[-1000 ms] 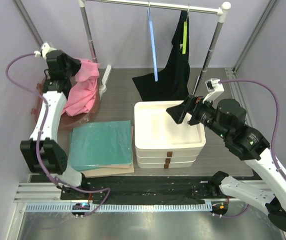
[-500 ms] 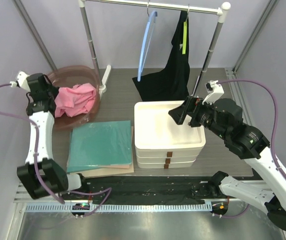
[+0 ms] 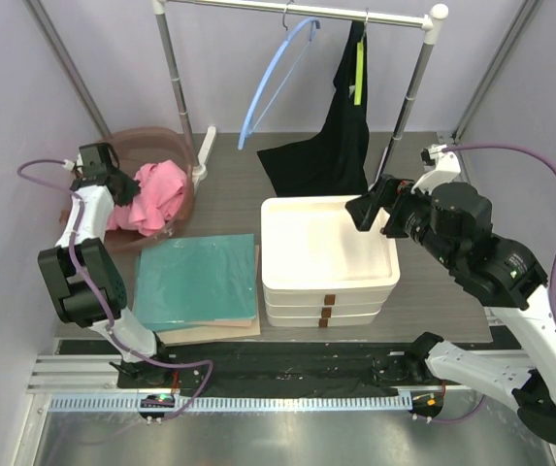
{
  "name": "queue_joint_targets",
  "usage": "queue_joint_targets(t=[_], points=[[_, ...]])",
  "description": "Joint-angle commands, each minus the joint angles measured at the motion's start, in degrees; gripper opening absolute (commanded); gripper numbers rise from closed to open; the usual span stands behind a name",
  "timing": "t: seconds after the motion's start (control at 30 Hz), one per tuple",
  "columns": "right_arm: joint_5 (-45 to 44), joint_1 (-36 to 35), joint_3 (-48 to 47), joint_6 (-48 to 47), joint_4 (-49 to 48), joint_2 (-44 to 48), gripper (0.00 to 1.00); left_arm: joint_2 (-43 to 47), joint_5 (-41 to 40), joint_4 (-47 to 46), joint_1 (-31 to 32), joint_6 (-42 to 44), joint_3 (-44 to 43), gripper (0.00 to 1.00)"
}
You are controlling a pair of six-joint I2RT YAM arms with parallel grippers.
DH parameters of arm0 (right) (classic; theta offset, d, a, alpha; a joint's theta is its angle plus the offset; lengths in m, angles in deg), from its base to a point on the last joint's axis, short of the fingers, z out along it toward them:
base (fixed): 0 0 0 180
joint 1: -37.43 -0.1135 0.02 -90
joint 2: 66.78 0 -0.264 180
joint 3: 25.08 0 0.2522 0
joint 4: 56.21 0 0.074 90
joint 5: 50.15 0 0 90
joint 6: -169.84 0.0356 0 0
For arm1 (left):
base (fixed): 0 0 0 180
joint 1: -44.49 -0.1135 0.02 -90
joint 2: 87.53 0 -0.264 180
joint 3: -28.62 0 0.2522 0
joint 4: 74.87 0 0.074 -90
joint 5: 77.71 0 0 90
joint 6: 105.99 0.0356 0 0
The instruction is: Remove the t-shirt from the hanger
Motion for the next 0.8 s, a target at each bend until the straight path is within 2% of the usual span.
queue_joint_targets(t=[0.0, 0.07, 0.1, 0.13, 0.17, 0.2, 0.37, 0.5, 0.6, 0.63, 0.67, 0.7, 0.77], points=[[-2.3, -0.1, -2.4, -2.6, 1.2, -0.7, 0.99, 0.7, 6.3, 0.5, 0.0, 3.4, -3.0, 0.35], [-1.9, -0.1, -2.4, -2.6, 1.1, -0.8, 0.99, 5.4, 6.7, -0.8, 0.0, 2.5, 1.5, 0.54], [-1.5, 0.0, -2.5, -2.6, 1.1, -0.9, 0.99, 7.5, 6.5, -3.0, 0.0, 2.0, 3.4, 0.79], [-1.1, -0.1, -2.6, -2.7, 1.2, -1.2, 0.99, 9.6, 6.1, -3.6, 0.0, 1.9, 5.0, 0.91], [0.1, 0.0, -2.8, -2.6, 1.2, -1.3, 0.99, 13.8, 4.8, -3.7, 0.0, 1.8, 7.7, 0.97], [0.4, -0.1, -2.9, -2.7, 1.2, -1.3, 0.99, 15.5, 4.0, -3.7, -0.1, 1.9, 8.6, 1.00], [0.2, 0.0, -3.9, -3.4, 2.2, -0.9, 0.99, 23.2, 2.2, 1.4, 0.0, 1.9, 9.8, 1.00], [-0.7, 0.0, -5.1, -4.3, 3.1, -1.3, 0.98, 29.7, -2.0, 1.9, 0.0, 0.6, 11.1, 1.00], [-1.1, 0.0, -6.8, -4.9, 5.0, -2.1, 0.98, 27.6, -7.0, 6.8, -0.1, 1.6, 7.3, 1.00], [-1.0, -0.1, -7.0, -5.1, 5.5, -2.2, 0.98, 26.5, -5.6, 6.3, -0.1, 2.4, 6.7, 1.00], [-0.9, 0.0, -7.3, -5.1, 5.7, -2.2, 0.98, 25.4, -3.6, 6.5, 0.0, 2.9, 5.8, 0.97], [-0.8, -0.1, -7.5, -5.0, 5.7, -1.9, 0.98, 24.0, -1.6, 8.3, 0.0, 3.1, 4.1, 0.89], [-1.0, 0.0, -7.6, -5.0, 5.7, -1.8, 0.98, 24.3, 0.2, 8.9, 1.0, 2.4, 3.4, 0.81]])
